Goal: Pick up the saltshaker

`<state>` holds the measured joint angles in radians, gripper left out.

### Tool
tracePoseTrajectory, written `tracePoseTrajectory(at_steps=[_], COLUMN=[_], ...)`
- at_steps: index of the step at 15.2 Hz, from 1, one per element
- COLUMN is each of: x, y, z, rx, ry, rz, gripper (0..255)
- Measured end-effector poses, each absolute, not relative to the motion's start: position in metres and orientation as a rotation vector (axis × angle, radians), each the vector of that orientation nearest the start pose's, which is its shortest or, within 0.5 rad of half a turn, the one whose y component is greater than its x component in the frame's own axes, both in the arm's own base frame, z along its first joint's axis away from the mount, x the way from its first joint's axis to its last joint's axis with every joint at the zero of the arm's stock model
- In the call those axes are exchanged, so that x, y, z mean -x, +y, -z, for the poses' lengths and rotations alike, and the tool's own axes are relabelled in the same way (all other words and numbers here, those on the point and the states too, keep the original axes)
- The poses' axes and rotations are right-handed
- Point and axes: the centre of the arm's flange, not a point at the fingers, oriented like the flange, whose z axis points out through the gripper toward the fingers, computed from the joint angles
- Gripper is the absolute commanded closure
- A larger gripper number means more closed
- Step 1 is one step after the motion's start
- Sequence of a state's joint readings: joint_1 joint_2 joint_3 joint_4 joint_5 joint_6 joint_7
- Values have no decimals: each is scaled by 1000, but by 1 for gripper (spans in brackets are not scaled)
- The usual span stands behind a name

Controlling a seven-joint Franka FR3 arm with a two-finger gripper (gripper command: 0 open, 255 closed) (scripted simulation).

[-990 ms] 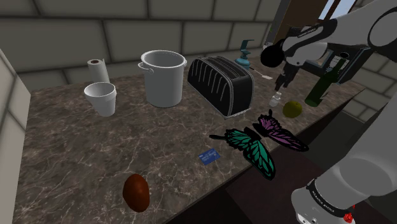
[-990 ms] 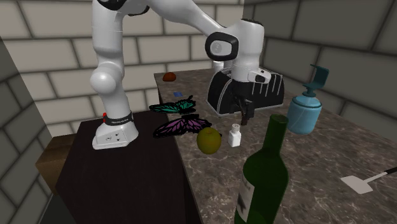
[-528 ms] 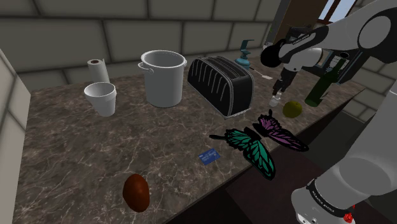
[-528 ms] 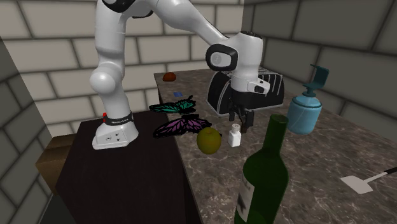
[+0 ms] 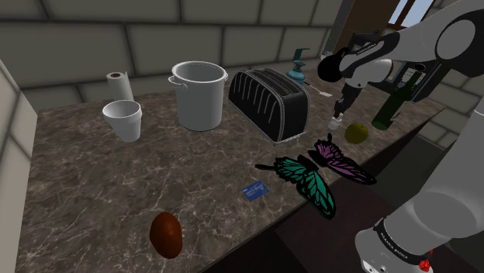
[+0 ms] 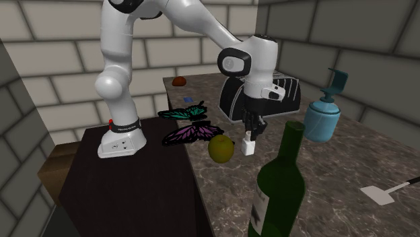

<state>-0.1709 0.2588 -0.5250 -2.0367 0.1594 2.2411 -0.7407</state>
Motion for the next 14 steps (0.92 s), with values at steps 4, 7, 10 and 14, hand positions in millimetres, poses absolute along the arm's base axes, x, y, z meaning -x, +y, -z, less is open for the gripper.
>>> tracePoseTrajectory(at_steps=[4, 7, 10, 14], x=[-458, -457, -458, -458], y=[-365, -365, -365, -365], z=[-334, -347, -363, -385], rx=[3135, 3135, 3135, 3135], ry=[66, 66, 66, 66], rz=[-22, -22, -22, -22], gripper=[255, 255, 255, 255])
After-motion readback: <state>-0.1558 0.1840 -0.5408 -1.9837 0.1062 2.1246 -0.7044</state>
